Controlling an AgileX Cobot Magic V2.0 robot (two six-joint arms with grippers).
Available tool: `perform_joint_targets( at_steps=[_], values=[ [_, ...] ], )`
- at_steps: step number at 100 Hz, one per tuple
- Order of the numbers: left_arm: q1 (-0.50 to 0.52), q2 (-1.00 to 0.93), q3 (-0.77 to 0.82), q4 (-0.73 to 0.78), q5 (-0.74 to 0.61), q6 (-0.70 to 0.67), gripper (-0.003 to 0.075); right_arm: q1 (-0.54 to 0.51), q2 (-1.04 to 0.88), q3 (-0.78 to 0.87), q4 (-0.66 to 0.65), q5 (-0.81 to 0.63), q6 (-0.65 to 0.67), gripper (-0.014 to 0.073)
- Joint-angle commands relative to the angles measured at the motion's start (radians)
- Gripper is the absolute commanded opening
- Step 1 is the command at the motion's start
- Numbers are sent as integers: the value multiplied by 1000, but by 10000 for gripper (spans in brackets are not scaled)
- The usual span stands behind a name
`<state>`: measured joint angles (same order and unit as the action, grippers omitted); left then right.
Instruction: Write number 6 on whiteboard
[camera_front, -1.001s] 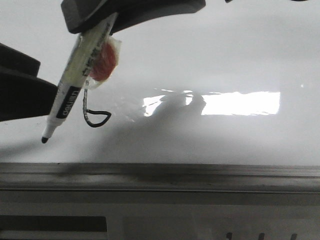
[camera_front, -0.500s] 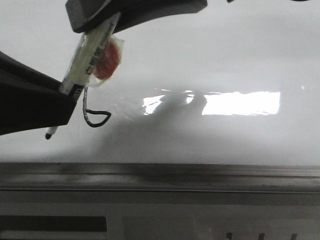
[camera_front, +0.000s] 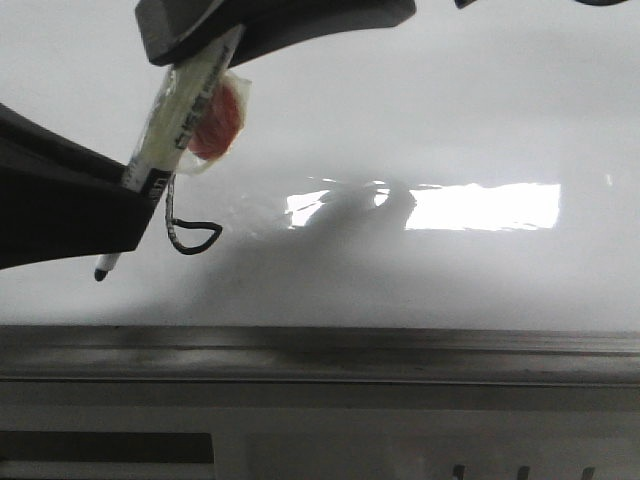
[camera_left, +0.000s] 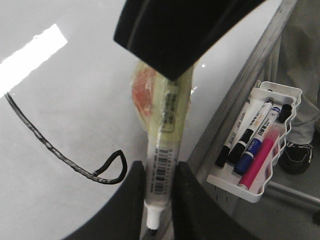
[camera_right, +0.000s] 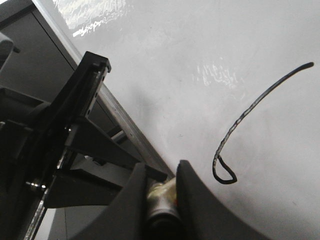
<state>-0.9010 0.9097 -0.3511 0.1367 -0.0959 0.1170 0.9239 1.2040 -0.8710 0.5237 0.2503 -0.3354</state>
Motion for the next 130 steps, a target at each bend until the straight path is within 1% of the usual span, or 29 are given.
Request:
perform_joint_targets(
  at_steps=[1, 6, 8, 11, 13, 15, 17, 18, 20, 23, 27, 30, 35, 42, 50, 57, 65, 72, 81, 88, 99, 130],
  values=[
    [-2, 0, -27, -17, -72, -11, -20, 2, -29, -28, 42, -48, -8, -55],
    [-2, 0, -27, -19, -72, -11, -20, 2, -29, -28, 42, -48, -8, -7],
    [-2, 0, -27, -21, -72, -11, -20, 2, -29, -28, 42, -48, -8, 29],
    [-2, 0, -27, -21, -72, -11, -20, 2, -29, -28, 42, -54, -8, 108],
    [-2, 0, -27, -21, -72, -11, -20, 0, -29, -28, 42, -62, -8, 145],
    [-2, 0, -27, -21, -72, -11, -20, 0, -29, -28, 42, -71, -8, 224],
    [-2, 0, -27, -21, -72, -11, -20, 0, -29, -28, 42, -81, -8, 265],
    [-2, 0, -27, -21, -72, -11, -20, 0, -29, -28, 42, -92, -8, 304],
    [-2, 0, -27, -29, -72, -11, -20, 0, -29, -28, 42, -111, -8, 344],
    [-2, 0, -27, -38, -70, -11, -20, 0, -29, -28, 42, -136, -8, 430],
    [0, -3, -27, -70, -70, -11, -20, 0, -32, -28, 42, -178, -8, 500],
    [0, -5, -27, -98, -70, -11, -20, 0, -34, -28, 42, -204, -8, 519],
    [0, -13, -31, -146, -72, -11, -20, 0, -41, -28, 42, -250, -8, 518],
    [0, -24, -43, -216, -68, -11, -20, 0, -53, -28, 42, -284, -8, 494],
    [18, -37, -66, -343, -37, -12, -20, 0, -62, -28, 42, -292, -8, 476],
    [65, -41, -81, -463, 2, -12, -20, 0, -70, -28, 42, -289, -8, 468],
    [142, -41, -87, -625, 46, -12, -20, 0, -74, -28, 42, -278, -8, 468],
    [200, -37, -87, -700, 108, -12, -20, 0, -74, -28, 42, -271, -8, 468],
    [257, -35, -87, -742, 187, -12, -20, 0, -74, -28, 42, -268, -8, 468],
    [286, -33, -87, -775, 221, -12, -20, 0, -74, -28, 42, -268, -8, 468],
    [305, -26, -87, -779, 228, -12, -20, 0, -74, -28, 42, -267, -8, 468],
    [305, 48, -87, -792, 220, -12, -20, 0, -74, -28, 42, -265, -8, 468]
  ],
)
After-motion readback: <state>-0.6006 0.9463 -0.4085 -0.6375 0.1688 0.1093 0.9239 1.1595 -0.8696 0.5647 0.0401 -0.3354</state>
